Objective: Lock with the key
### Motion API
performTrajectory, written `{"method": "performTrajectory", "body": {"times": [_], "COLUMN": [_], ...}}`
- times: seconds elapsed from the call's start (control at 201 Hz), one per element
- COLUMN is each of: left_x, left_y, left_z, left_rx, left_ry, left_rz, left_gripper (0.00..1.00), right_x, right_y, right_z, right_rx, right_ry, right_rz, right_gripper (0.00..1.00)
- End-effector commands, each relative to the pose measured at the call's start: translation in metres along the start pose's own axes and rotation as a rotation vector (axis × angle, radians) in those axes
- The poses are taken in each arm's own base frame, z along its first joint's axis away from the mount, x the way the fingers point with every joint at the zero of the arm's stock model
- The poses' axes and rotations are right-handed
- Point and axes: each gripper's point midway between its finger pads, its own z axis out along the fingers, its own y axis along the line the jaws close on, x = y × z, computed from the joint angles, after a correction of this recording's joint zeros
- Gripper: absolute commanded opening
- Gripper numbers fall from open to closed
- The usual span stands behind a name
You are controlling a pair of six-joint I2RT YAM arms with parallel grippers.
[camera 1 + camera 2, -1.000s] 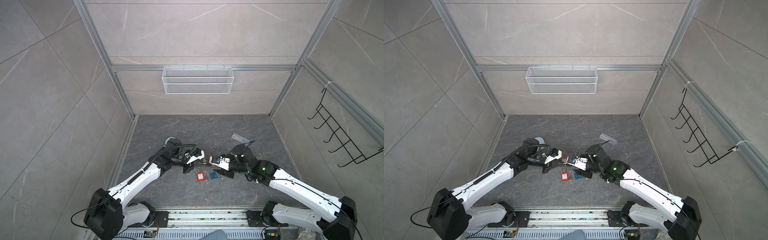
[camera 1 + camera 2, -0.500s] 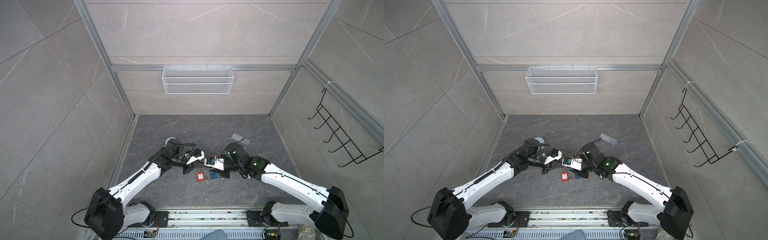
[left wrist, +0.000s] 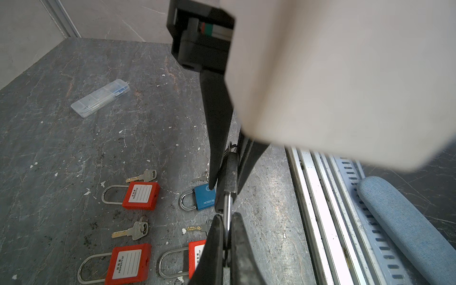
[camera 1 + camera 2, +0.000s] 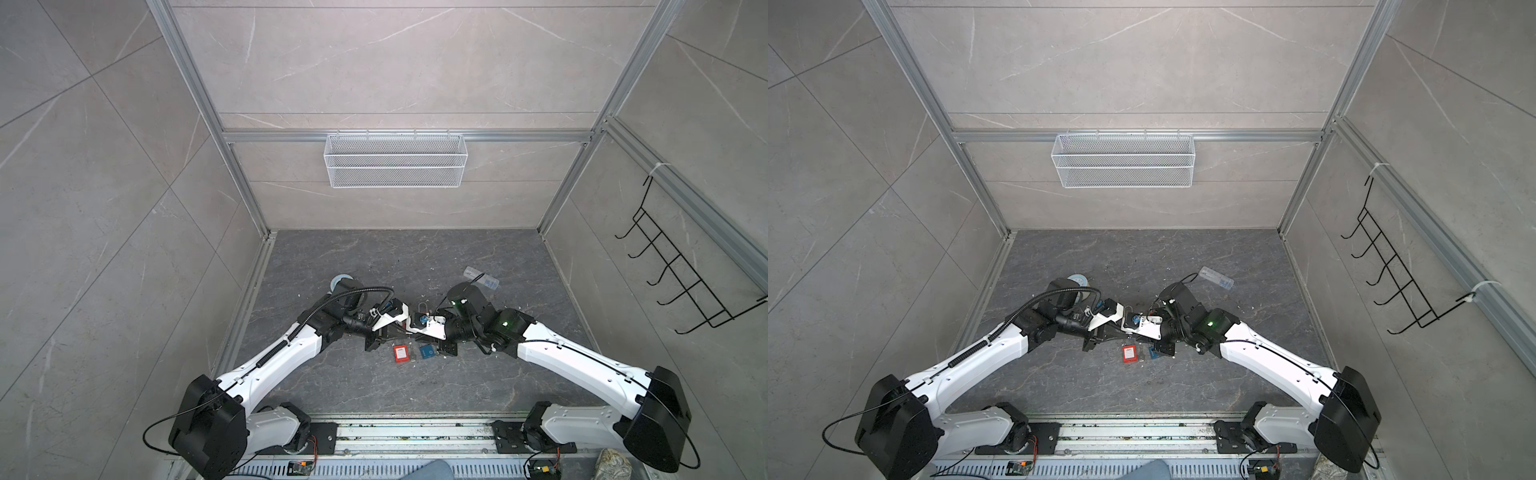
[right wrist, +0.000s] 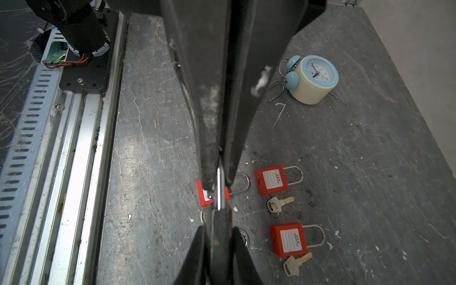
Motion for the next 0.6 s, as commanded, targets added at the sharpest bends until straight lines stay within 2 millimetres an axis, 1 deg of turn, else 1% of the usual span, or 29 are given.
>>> {"method": "performTrajectory", "body": {"times": [0.0, 0.119, 0.224, 0.284, 0.304, 0.398, 0.483, 0.528, 0.593], "left_x": [-0.024, -0.023, -0.016, -0.011, -0.011, -0.005, -0.001, 0.000, -0.001], "left_y": [0.002, 0.004, 0.004, 0.002, 0.001, 0.000, 0.000, -0.002, -0.003], "left_z": [-0.005, -0.006, -0.007, -0.009, -0.009, -0.010, -0.011, -0.011, -0.011], "left_rx": [0.003, -0.010, -0.033, -0.043, -0.045, -0.063, -0.068, -0.059, -0.050], "left_ry": [-0.055, -0.047, -0.020, -0.015, -0.016, -0.008, -0.004, -0.004, -0.009], "left_rz": [0.072, 0.068, 0.076, 0.085, 0.089, 0.092, 0.084, 0.082, 0.082], "left_gripper": [0.00, 0.00, 0.28, 0.39, 0.40, 0.41, 0.36, 0.31, 0.29], "right_x": [-0.010, -0.011, -0.013, -0.013, -0.013, -0.012, -0.013, -0.012, -0.013], "right_y": [0.007, 0.008, 0.009, 0.009, 0.009, 0.009, 0.009, 0.009, 0.008], "right_z": [-0.002, -0.003, -0.004, -0.004, -0.004, -0.004, -0.004, -0.003, -0.004], "right_rx": [-0.049, -0.055, -0.057, -0.058, -0.059, -0.060, -0.062, -0.062, -0.057], "right_ry": [-0.028, -0.033, -0.039, -0.042, -0.041, -0.037, -0.039, -0.036, -0.036], "right_rz": [0.000, 0.000, 0.003, 0.003, 0.003, 0.005, 0.004, 0.005, 0.004], "right_gripper": [0.11, 0.08, 0.07, 0.06, 0.06, 0.05, 0.05, 0.05, 0.05]}}
